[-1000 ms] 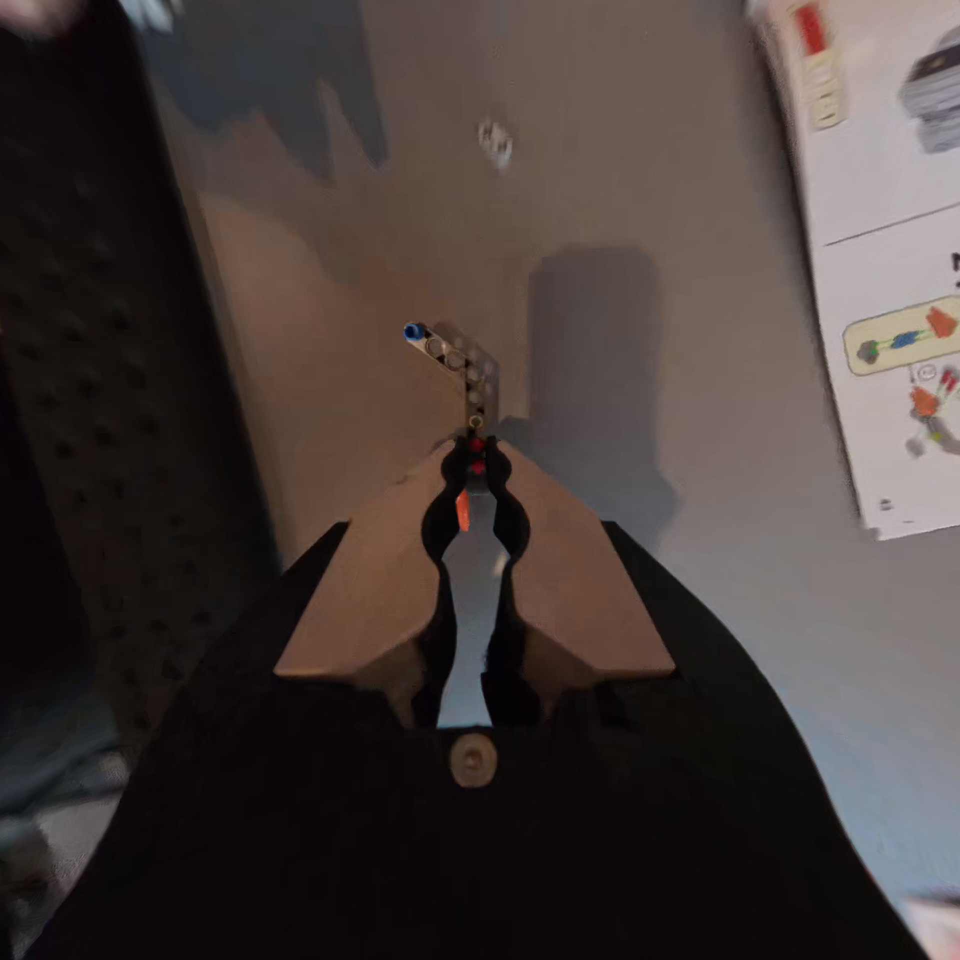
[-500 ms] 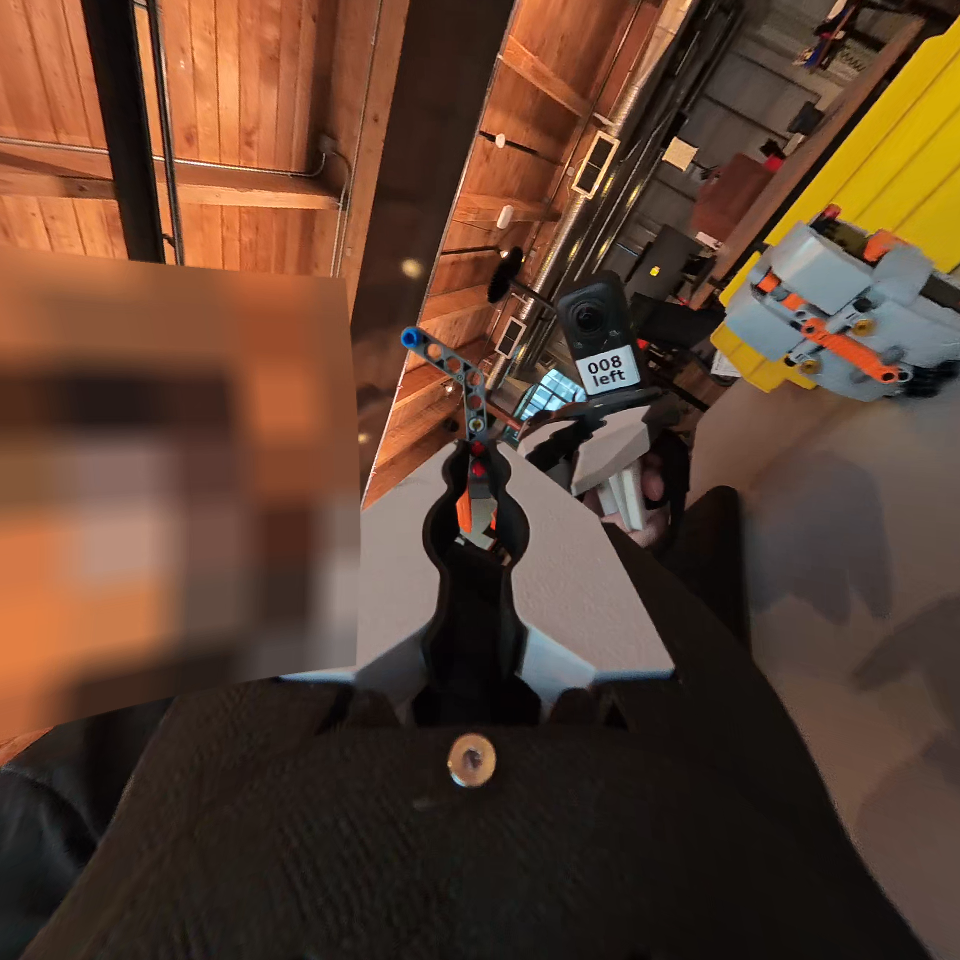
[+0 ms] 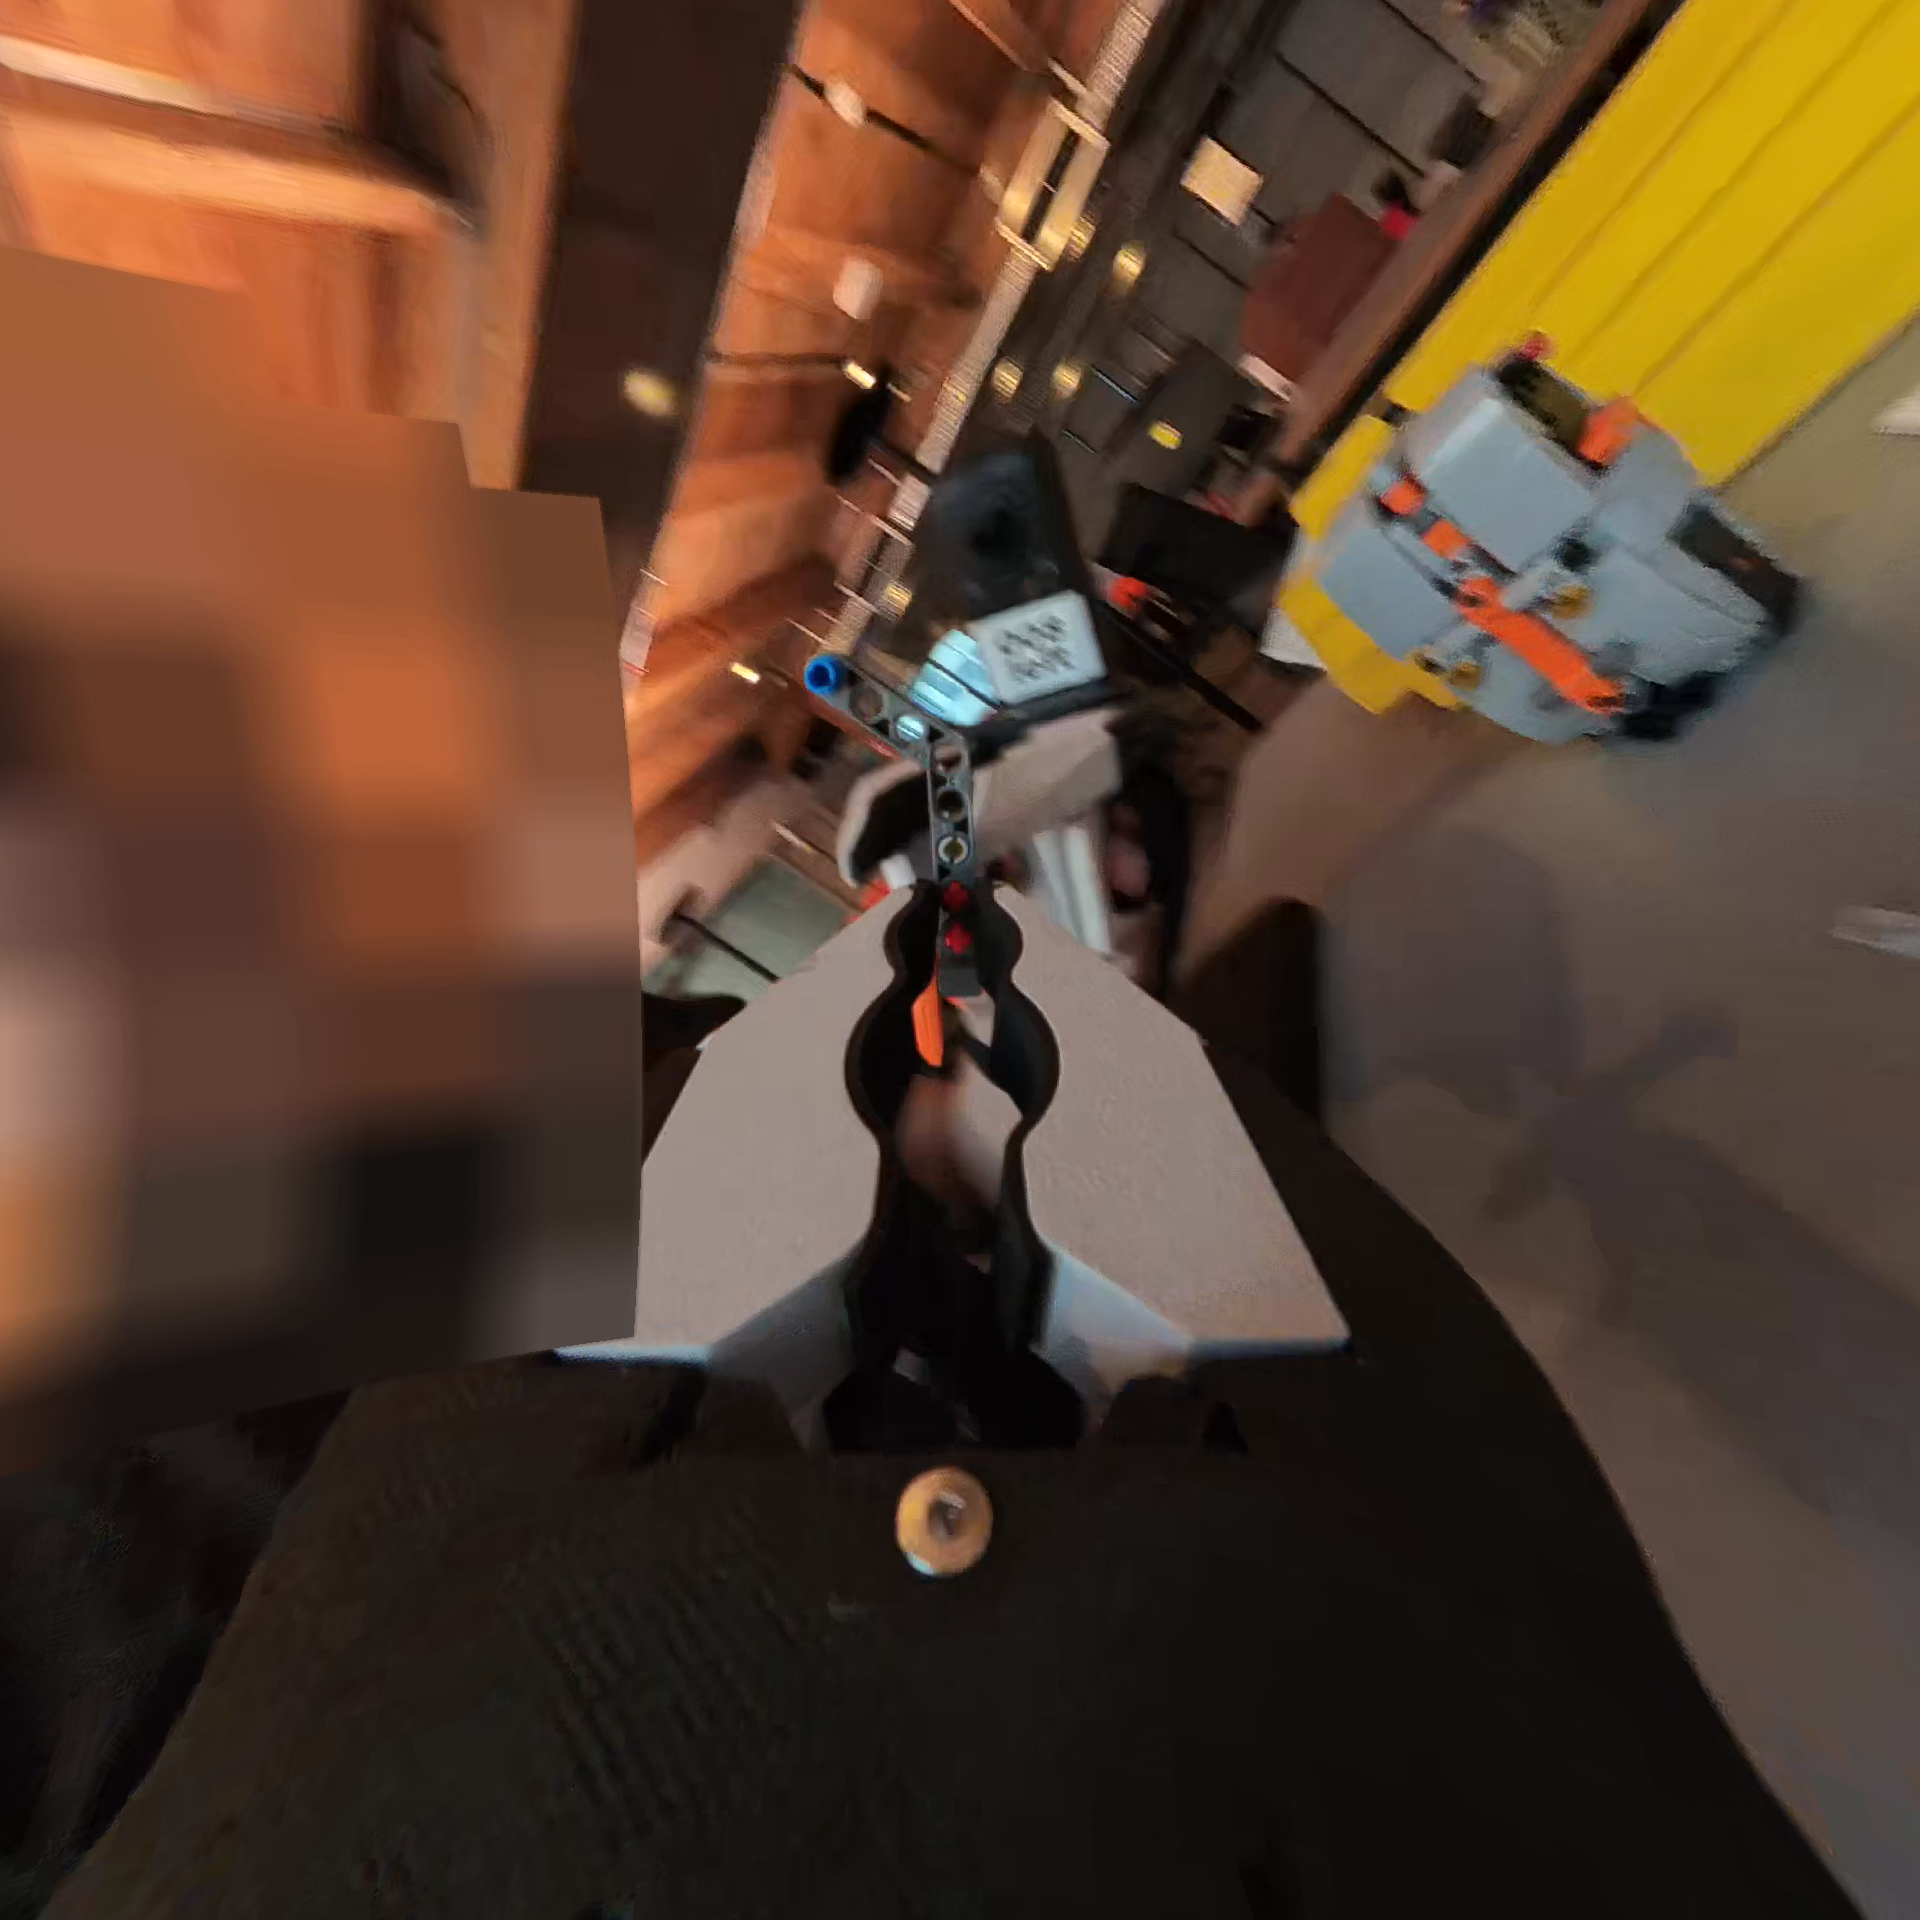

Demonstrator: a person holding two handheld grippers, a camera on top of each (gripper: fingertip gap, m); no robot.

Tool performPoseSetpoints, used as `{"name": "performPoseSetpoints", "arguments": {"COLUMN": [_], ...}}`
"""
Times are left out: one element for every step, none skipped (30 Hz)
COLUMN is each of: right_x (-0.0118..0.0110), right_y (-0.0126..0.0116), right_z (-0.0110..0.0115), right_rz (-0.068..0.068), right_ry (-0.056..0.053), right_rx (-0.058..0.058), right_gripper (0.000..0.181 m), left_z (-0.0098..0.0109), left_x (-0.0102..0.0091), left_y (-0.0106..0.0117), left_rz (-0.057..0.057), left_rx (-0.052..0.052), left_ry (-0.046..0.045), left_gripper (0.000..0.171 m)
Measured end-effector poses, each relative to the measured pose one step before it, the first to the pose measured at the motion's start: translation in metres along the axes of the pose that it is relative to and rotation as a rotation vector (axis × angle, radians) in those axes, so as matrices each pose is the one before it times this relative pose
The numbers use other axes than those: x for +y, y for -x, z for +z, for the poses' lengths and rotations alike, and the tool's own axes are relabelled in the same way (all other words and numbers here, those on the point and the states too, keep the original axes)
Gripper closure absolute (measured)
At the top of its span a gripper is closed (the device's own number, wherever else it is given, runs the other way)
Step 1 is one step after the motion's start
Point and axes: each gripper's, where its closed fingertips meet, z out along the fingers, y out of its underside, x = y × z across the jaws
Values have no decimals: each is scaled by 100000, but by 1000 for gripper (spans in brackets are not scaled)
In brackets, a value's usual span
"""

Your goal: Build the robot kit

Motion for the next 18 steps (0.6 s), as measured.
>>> {"name": "performPoseSetpoints", "arguments": {"right_x": [760, 860, 890, 1100, 996, 766, 838, 692, 486, 483, 411, 308, 130, 43, 17, -33, -30, 16], "right_y": [-1998, -2212, -1982, -1628, -1180, -901, -765, -567, -413, -325, -254, -199, -266, -142, 38, 142, 182, -66], "right_z": [-460, -546, -489, -320, -98, 93, 220, 316, 375, 405, 388, 357, 287, 231, 177, 127, 30, -129], "right_rz": [-6580, -7909, -8119, -7083, -5498, -4235, -3805, -3763, -3286, -3193, -2989, -2379, -1487, -1249, -1165, -1284, -1208, -83], "right_ry": [8723, 10074, 10394, 11617, 10621, 8844, 9259, 8164, 6515, 6430, 5536, 4585, 3093, 2173, 1568, 906, 642, 511], "right_rx": [14889, 17243, 16109, 13484, 10032, 7726, 6450, 5177, 4379, 3705, 3107, 2439, 2535, 1598, 202, -616, -1026, -29], "right_gripper": [174, 174, 174, 174, 174, 174, 174, 174, 174, 174, 174, 174, 174, 174, 173, 172, 167, 167], "left_z": [-332, -436, -481, -467, -393, -303, -205, -140, -72, -28, 0, 19, 44, 64, 87, 112, 116, 104], "left_x": [141, 169, 178, 222, 246, 198, 133, 61, 48, 62, 98, 149, 174, 190, 220, 246, 266, 243], "left_y": [784, 933, 890, 823, 737, 552, 312, 134, 66, 40, 43, 63, 45, -29, -64, -67, -44, 0], "left_rz": [128, 471, 695, 507, 145, -239, -618, -875, -865, -575, -233, -77, -116, -305, -545, -577, -368, -183], "left_rx": [-3724, -4602, -4312, -3839, -3216, -2052, -665, 280, 512, 401, 196, -109, 5, 479, 795, 872, 680, 476], "left_ry": [175, -40, -159, 95, 393, 375, 46, -243, -243, -128, 103, 359, 457, 418, 422, 577, 692, 632], "left_gripper": [154, 154, 154, 154, 154, 154, 154, 154, 154, 154, 154, 154, 154, 154, 154, 154, 154, 154]}}
